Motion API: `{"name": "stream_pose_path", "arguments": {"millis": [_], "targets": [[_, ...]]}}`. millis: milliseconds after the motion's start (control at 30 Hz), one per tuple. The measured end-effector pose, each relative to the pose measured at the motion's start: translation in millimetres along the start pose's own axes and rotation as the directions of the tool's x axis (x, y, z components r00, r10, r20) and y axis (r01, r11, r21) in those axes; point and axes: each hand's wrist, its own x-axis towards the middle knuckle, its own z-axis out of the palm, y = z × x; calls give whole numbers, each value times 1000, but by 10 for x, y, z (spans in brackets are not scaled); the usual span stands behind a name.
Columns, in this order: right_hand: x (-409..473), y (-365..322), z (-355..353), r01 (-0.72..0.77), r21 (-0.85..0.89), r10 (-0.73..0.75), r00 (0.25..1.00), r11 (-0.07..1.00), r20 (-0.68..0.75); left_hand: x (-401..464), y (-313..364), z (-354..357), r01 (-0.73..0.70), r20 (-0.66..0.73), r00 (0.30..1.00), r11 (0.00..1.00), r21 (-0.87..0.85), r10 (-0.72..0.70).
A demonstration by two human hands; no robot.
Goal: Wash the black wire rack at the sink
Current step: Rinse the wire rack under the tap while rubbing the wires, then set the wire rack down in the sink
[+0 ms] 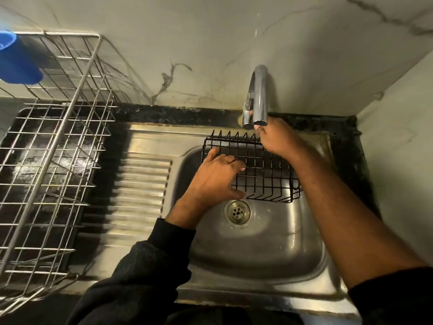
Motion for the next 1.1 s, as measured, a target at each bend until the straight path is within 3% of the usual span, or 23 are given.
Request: {"name": "stream_pose_path", "arguments": {"millis": [467, 633, 733, 967, 1100], "targets": [[-1417, -207, 133, -17, 52, 36, 920, 999, -390, -738, 282, -60, 127, -127, 983, 992, -20, -129], [-1777, -388, 157, -124, -110, 78, 933, 986, -352, -1105, 368, 6, 216, -193, 956, 976, -39, -220], [-1910, -540, 169, -106, -211, 36, 949, 972, -312, -1262, 452, 25, 236, -241, 943, 972, -4, -230], [-2124, -844, 222, -49, -200, -22, 941, 979, -338, -1611, 489, 32, 250, -403, 886, 968, -5, -231], [-2190, -1004, 181, 22, -88, -64, 861, 996, -505, -1732, 398, -88, 199, -505, 846, 980, 5, -169]]}}
